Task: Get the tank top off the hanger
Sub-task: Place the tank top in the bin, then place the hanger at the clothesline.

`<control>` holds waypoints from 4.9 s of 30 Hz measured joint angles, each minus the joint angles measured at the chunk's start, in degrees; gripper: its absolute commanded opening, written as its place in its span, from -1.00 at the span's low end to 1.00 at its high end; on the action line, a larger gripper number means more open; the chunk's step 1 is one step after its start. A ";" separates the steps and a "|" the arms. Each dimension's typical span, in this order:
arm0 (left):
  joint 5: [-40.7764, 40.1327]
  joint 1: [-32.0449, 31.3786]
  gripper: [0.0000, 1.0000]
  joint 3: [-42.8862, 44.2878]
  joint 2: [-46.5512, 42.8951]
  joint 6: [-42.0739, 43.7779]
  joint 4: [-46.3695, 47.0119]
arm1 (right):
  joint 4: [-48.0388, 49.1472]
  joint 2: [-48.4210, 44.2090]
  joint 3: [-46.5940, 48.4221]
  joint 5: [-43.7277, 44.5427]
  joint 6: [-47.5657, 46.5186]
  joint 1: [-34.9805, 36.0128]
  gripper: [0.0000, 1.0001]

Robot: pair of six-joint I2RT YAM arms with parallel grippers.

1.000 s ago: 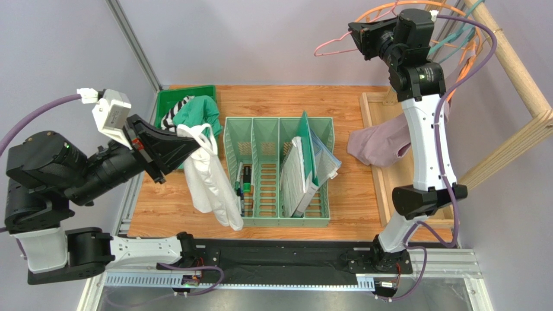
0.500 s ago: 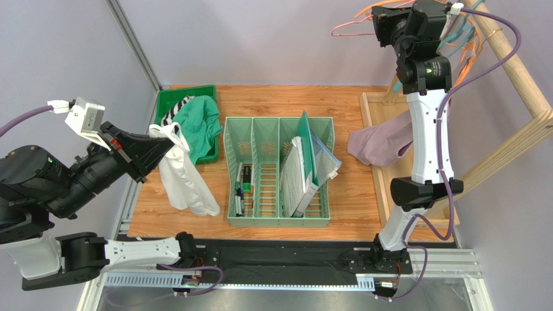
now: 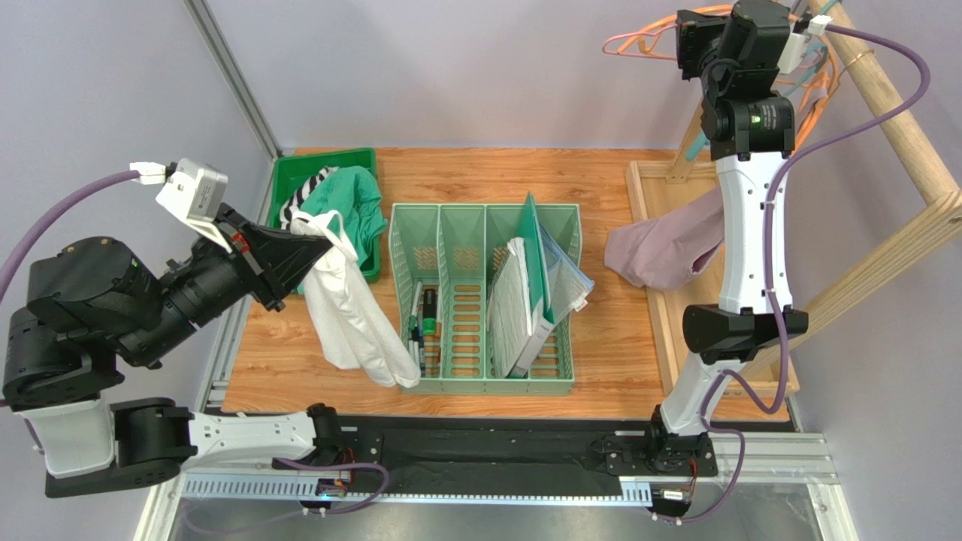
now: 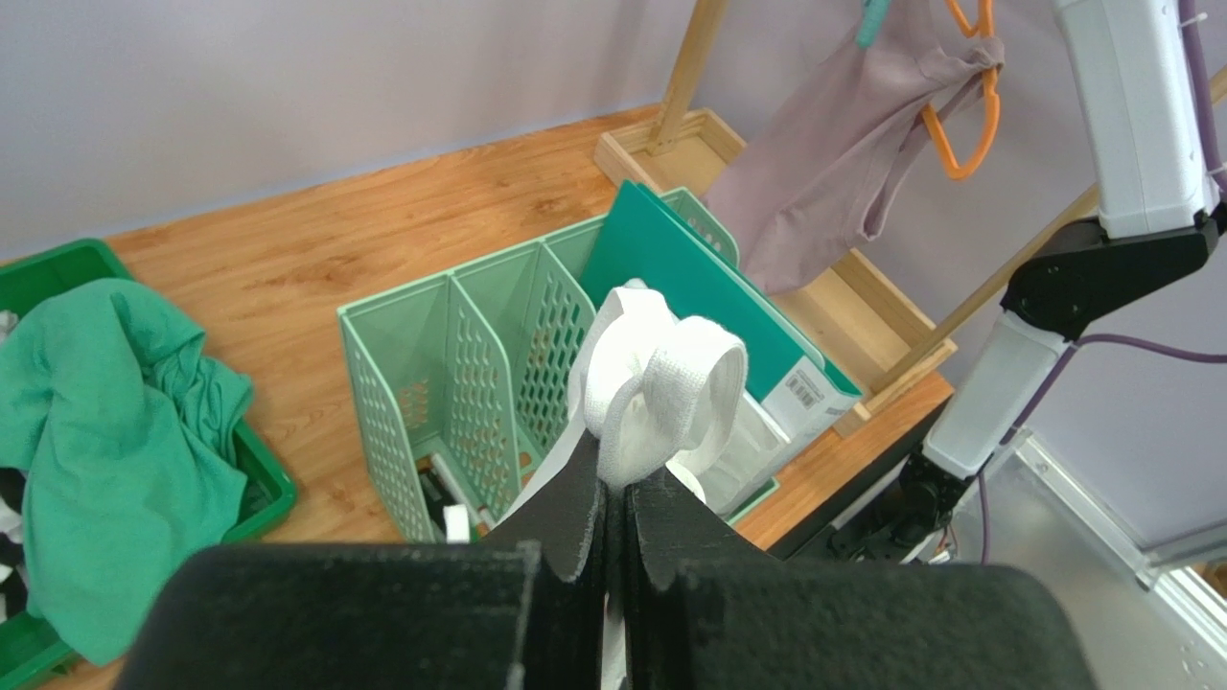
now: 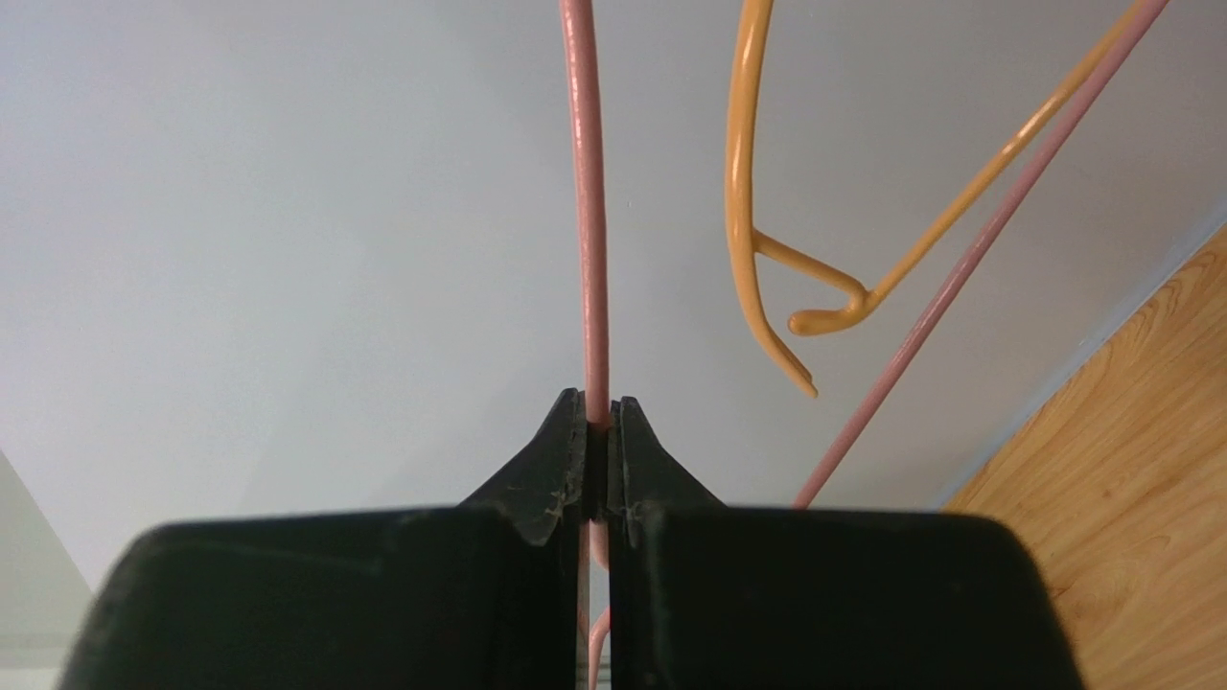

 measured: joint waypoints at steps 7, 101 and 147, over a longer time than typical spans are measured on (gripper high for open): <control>1.11 0.00 -1.00 0.00 1.18 -0.70 0.35 | 0.76 2.12 0.94 0.96 1.33 -0.07 -1.00; 31.45 77.68 0.98 -6.54 47.58 -10.75 11.69 | 1.77 -11.26 -13.86 -24.44 -1.53 -2.97 -1.00; 48.78 23.58 -1.00 18.27 52.61 -0.15 36.39 | 1.46 -22.95 -29.22 -25.83 -4.20 4.66 -0.90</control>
